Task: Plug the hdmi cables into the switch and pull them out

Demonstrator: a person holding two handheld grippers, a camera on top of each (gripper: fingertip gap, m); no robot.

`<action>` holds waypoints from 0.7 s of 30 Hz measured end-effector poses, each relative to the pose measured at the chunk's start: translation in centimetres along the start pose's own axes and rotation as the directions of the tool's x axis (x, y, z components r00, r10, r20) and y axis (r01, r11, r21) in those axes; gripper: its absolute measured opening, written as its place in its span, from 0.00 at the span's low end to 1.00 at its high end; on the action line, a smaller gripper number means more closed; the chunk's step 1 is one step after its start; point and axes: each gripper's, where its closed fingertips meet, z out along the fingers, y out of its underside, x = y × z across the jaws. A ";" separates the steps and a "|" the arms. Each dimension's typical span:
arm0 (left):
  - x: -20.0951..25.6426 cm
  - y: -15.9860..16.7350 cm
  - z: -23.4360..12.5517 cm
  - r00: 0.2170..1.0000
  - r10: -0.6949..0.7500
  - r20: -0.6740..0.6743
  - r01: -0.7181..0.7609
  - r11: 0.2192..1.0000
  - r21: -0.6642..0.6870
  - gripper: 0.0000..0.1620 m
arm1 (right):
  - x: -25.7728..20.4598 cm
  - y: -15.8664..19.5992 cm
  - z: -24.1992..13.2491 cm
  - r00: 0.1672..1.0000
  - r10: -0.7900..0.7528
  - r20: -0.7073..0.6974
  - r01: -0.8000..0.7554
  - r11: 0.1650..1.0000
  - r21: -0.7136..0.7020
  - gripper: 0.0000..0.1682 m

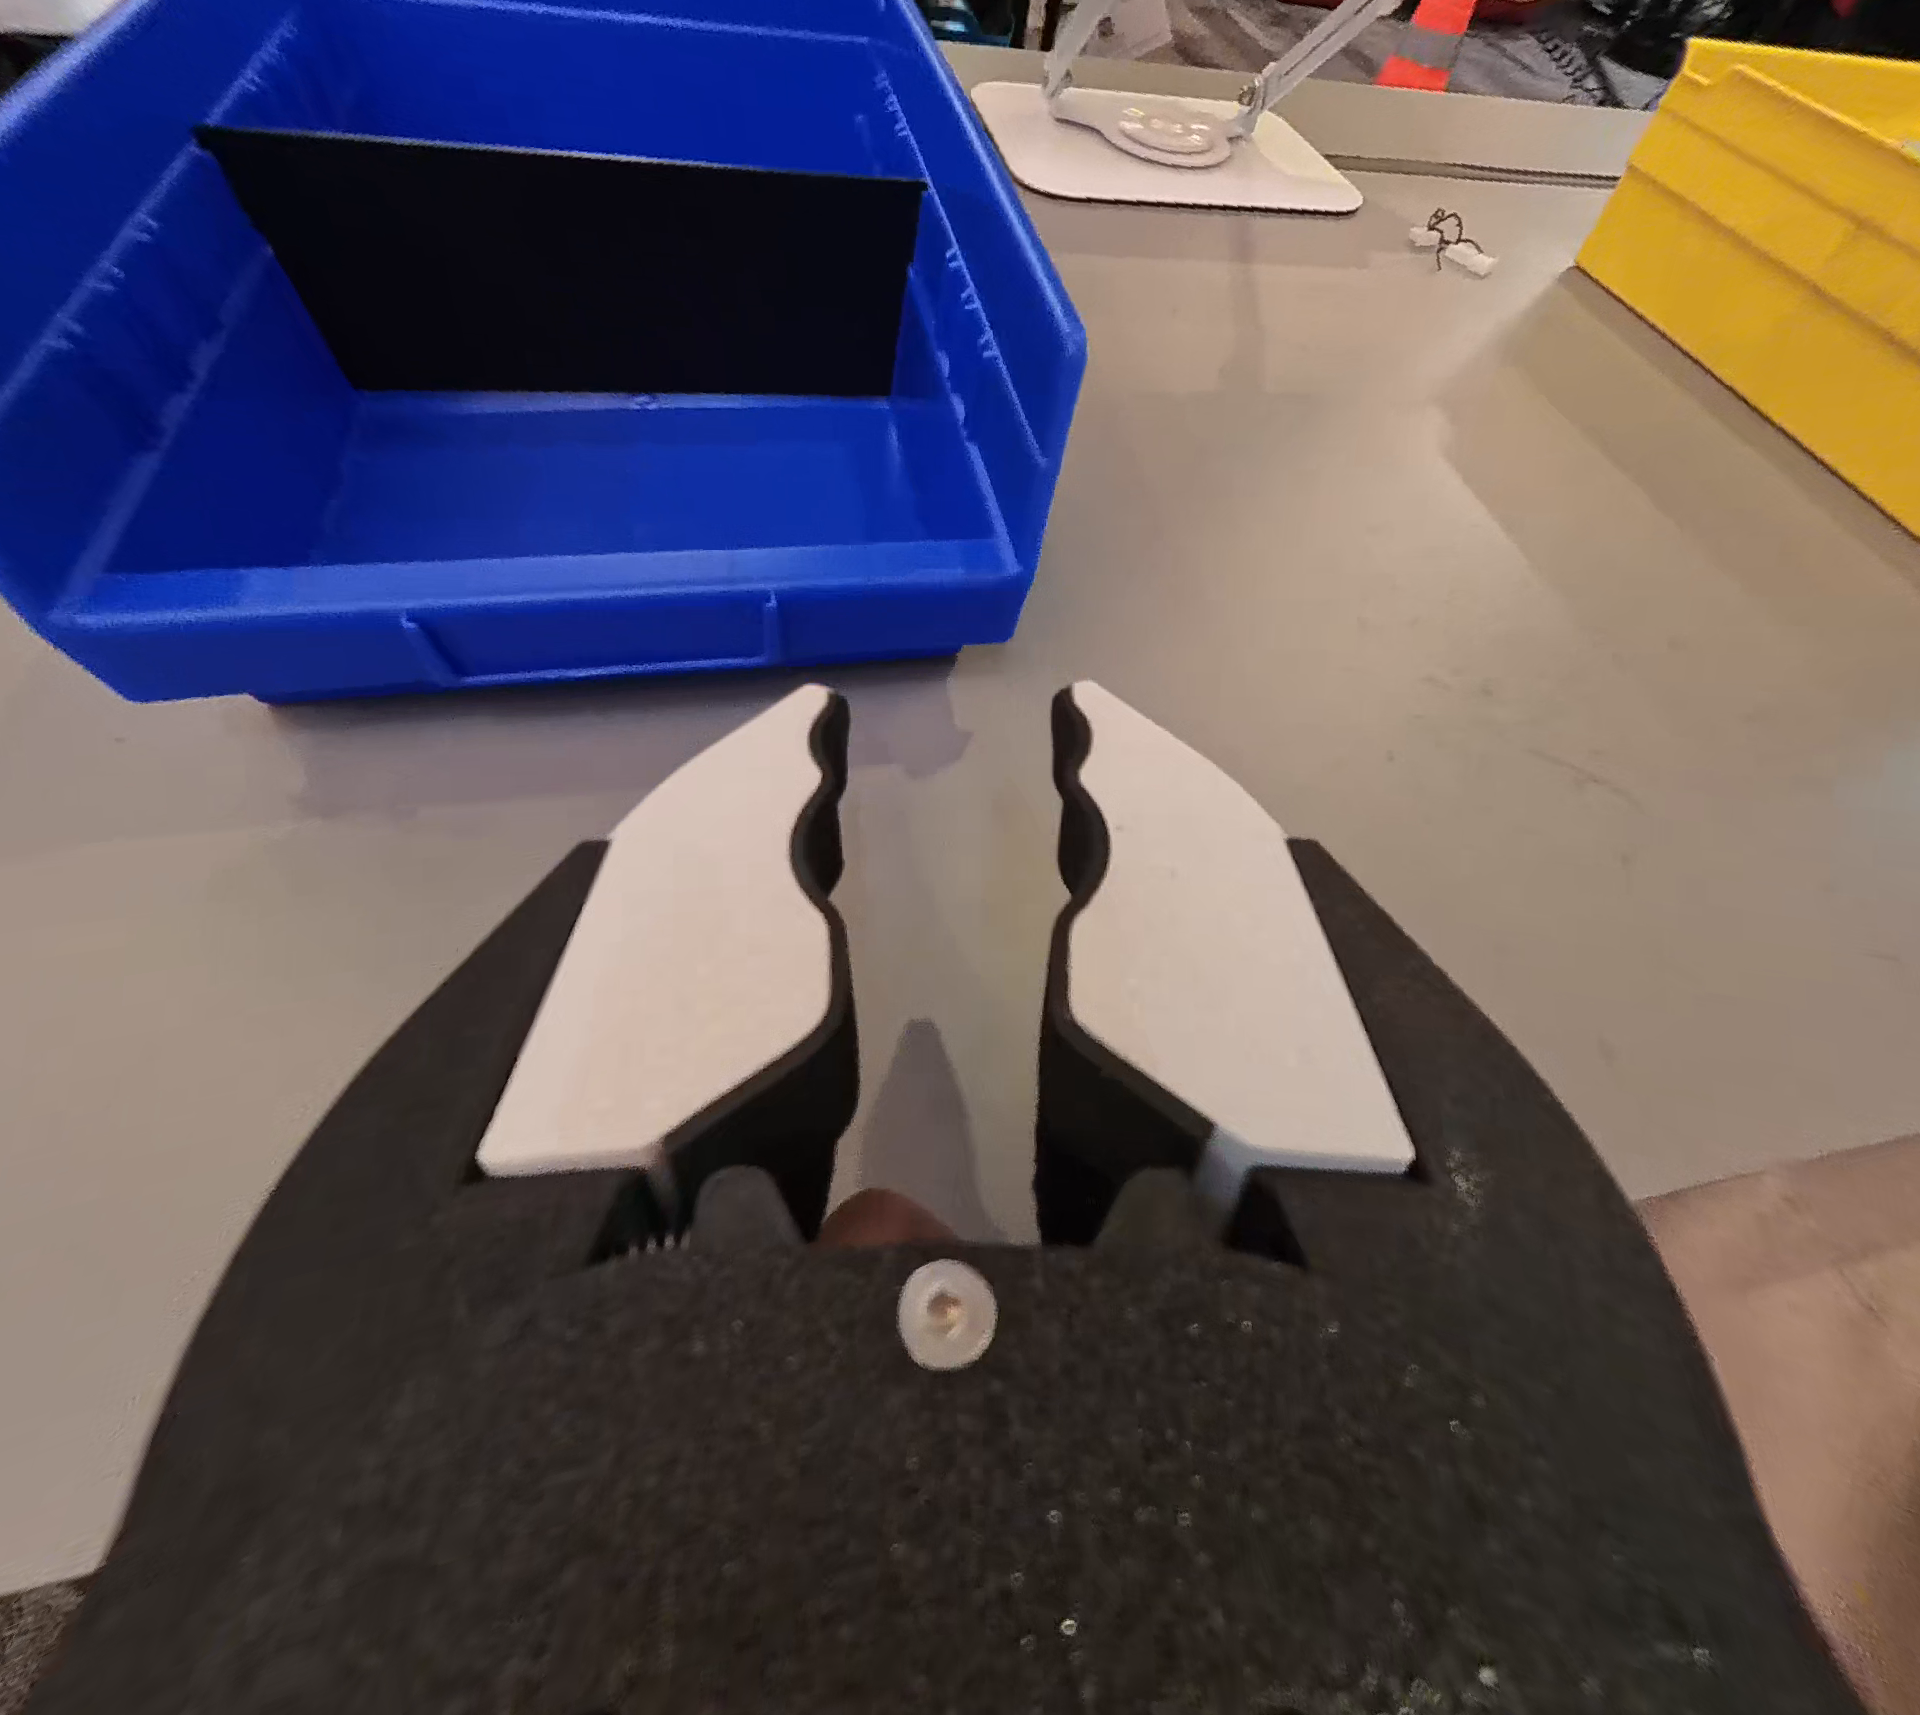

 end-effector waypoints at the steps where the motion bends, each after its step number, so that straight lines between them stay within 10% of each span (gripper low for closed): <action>1: 0.0 0.1 0.1 1.000 -0.012 -0.006 0.012 1.000 -0.006 0.23 | 0.0 0.0 0.1 1.000 0.000 0.001 0.000 1.000 -0.001 0.27; 21: 0.5 0.3 0.8 0.997 0.069 0.016 -0.068 0.997 -0.029 0.23 | -5.9 0.8 2.9 0.987 -0.035 0.154 0.044 0.998 -0.051 0.28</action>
